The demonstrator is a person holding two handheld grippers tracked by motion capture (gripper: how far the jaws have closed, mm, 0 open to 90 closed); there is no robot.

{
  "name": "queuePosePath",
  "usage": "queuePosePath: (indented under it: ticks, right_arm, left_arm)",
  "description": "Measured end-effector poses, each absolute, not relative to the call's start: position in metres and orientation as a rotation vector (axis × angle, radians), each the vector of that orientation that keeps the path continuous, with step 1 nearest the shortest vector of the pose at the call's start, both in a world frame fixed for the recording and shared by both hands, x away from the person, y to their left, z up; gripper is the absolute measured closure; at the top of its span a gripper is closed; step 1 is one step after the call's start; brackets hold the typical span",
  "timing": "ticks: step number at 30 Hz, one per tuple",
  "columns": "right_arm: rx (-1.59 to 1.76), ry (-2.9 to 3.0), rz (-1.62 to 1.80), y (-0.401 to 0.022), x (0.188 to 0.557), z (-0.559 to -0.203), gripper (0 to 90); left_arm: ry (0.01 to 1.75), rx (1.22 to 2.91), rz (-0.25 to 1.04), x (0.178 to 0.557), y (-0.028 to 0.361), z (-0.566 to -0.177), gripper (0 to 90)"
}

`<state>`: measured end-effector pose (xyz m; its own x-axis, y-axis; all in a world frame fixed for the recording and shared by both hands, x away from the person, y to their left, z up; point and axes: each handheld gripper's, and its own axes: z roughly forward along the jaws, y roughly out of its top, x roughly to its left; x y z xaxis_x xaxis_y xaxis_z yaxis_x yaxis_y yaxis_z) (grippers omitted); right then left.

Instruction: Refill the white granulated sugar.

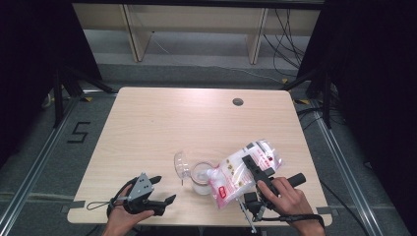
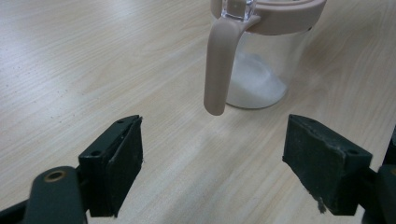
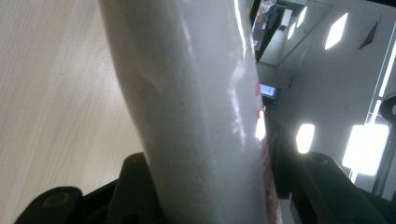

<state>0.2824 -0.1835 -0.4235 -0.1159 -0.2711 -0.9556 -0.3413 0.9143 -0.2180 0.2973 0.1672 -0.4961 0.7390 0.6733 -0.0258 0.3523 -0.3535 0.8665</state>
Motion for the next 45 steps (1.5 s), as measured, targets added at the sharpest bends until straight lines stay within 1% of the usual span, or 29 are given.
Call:
queuePosePath:
  ticks: [1,2,4,5,6,8,10,11,16,18,22,23,25,26,28,29,31,34,39,45]
  right_arm:
    - [-0.469,1.708,0.064,-0.184,0.282,-0.423,58.5]
    - [-0.605,1.673,0.037,-0.179,0.286,-0.417,58.6]
    - [-0.639,1.667,0.037,-0.178,0.287,-0.415,58.6]
    - [-0.595,1.681,0.037,-0.180,0.286,-0.417,58.6]
    - [-0.477,1.713,0.062,-0.183,0.282,-0.423,58.6]
    - [-0.470,1.703,0.079,-0.183,0.282,-0.424,58.7]
    - [-0.850,1.613,-0.020,-0.170,0.293,-0.408,58.7]
    - [-0.511,1.697,0.045,-0.182,0.283,-0.422,58.7]
    - [-0.450,1.708,0.089,-0.183,0.283,-0.427,58.8]
    - [-0.521,1.692,0.061,-0.182,0.285,-0.422,59.0]
    - [-0.446,1.722,0.101,-0.186,0.285,-0.427,59.2]
    - [-0.495,1.705,0.098,-0.185,0.287,-0.424,59.3]
    - [-0.465,1.734,0.098,-0.186,0.286,-0.423,59.4]
    - [-0.374,1.741,0.182,-0.189,0.286,-0.430,59.5]
    - [-0.477,1.714,0.133,-0.187,0.289,-0.424,59.5]
    - [-0.400,1.740,0.161,-0.189,0.288,-0.430,59.6]
    - [-0.478,1.717,0.122,-0.188,0.290,-0.424,59.6]
    - [-0.419,1.746,0.138,-0.190,0.289,-0.428,59.7]
    - [-0.473,1.720,0.123,-0.188,0.290,-0.424,59.7]
    - [-0.434,1.731,0.123,-0.189,0.287,-0.424,59.8]
  left_arm:
    - [0.780,1.972,0.418,0.297,0.167,-0.496,19.5]
    - [0.769,1.973,0.417,0.298,0.167,-0.496,19.5]
    - [0.749,1.986,0.428,0.299,0.168,-0.496,19.5]
    - [0.762,1.979,0.426,0.298,0.168,-0.496,19.5]
    - [0.777,1.970,0.415,0.298,0.167,-0.496,19.5]
    - [0.775,1.969,0.417,0.298,0.168,-0.496,19.5]
    - [0.755,1.979,0.434,0.299,0.169,-0.495,19.5]
    - [0.748,1.988,0.429,0.299,0.169,-0.495,19.5]
    - [0.774,1.975,0.410,0.298,0.168,-0.496,19.5]
    - [0.776,1.971,0.416,0.298,0.168,-0.496,19.5]
    - [0.777,1.970,0.416,0.298,0.168,-0.496,19.5]
    - [0.772,1.973,0.418,0.298,0.168,-0.496,19.5]
    - [0.770,1.975,0.416,0.298,0.168,-0.496,19.5]
    - [0.772,1.974,0.418,0.298,0.168,-0.496,19.5]
    - [0.773,1.973,0.417,0.298,0.168,-0.496,19.5]
    - [0.774,1.977,0.421,0.299,0.168,-0.496,19.5]
    - [0.748,1.985,0.432,0.300,0.169,-0.495,19.5]
    - [0.748,1.986,0.432,0.300,0.169,-0.495,19.5]
    - [0.749,1.986,0.433,0.299,0.169,-0.495,19.5]
    - [0.750,1.988,0.436,0.300,0.169,-0.495,19.5]
